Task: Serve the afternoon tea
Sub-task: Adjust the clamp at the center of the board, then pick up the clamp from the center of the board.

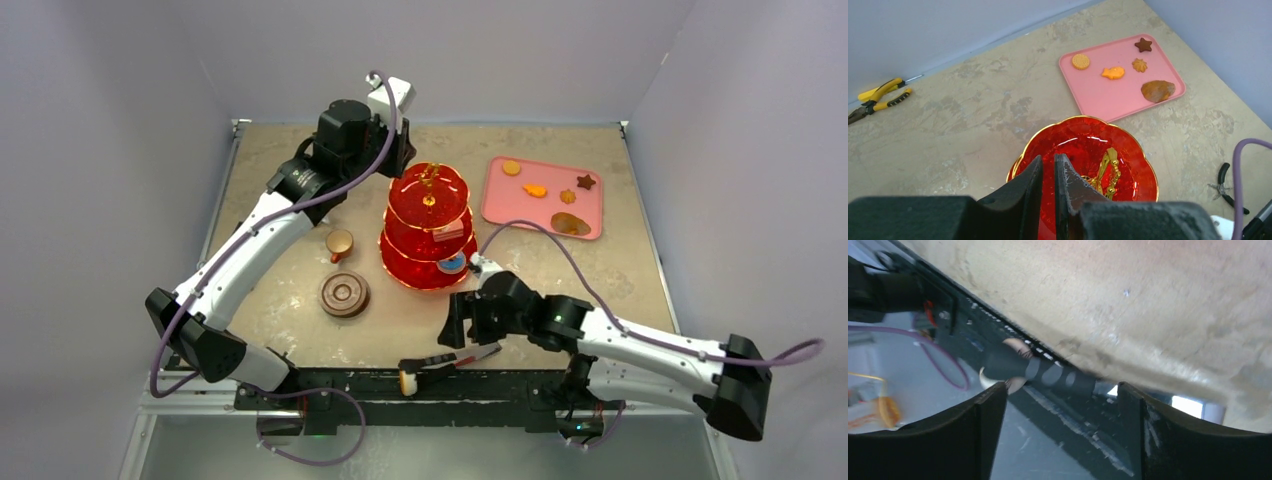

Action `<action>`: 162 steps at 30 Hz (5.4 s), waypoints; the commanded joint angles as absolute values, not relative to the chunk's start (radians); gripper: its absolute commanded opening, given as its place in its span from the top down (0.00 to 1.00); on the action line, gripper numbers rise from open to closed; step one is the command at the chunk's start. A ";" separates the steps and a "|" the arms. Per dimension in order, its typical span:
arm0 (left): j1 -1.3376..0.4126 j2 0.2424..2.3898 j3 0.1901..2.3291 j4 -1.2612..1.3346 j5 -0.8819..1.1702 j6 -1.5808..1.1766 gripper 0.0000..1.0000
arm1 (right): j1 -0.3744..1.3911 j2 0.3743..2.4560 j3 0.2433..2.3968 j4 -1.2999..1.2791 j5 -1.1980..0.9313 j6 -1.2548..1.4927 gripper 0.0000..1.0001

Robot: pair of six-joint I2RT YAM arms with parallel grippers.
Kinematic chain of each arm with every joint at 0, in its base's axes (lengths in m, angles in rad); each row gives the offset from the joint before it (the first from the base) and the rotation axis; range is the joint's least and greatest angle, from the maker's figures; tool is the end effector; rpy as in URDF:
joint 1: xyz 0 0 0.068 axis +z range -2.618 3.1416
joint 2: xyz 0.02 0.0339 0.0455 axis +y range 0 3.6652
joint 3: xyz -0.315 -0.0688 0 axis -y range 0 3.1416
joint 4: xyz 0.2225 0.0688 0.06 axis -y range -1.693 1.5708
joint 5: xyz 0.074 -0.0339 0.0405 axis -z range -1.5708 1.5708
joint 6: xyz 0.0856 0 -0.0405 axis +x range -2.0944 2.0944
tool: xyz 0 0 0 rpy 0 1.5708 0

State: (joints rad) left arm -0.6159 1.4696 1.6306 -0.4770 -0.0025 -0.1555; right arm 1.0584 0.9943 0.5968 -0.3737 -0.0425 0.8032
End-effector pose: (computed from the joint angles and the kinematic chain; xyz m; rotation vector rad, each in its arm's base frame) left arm 0.2857 -0.2019 0.4722 0.4366 1.8706 -0.5218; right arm 0.0905 0.1683 0.2356 -0.3474 2.5278 0.8972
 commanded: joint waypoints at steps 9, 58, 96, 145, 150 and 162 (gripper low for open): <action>-0.605 1.402 1.620 -0.499 0.049 -0.100 0.87 | 1.070 0.989 0.525 -0.386 -0.017 1.054 0.02; -0.553 1.432 1.759 -0.572 0.050 -0.137 0.88 | 1.204 1.630 0.940 -0.308 -0.012 0.210 0.41; -0.549 1.272 1.640 -0.475 0.118 -0.006 0.84 | 1.208 1.165 1.159 -0.656 0.414 0.786 1.00; -0.809 0.920 0.866 -0.309 0.167 -0.160 0.69 | 1.011 1.230 1.037 -0.536 0.352 1.058 1.00; -0.814 0.933 0.833 -0.303 0.156 -0.245 0.69 | 1.011 1.254 1.032 -0.515 0.357 1.092 1.00; -0.876 0.949 0.768 -0.223 0.128 -0.307 0.68 | 1.011 1.281 1.041 -0.527 0.400 1.151 1.00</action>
State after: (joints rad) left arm -0.8543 0.9447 0.7883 -0.2935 0.1627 -0.2760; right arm 1.0142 1.2747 1.0256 -0.5591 0.3550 1.1049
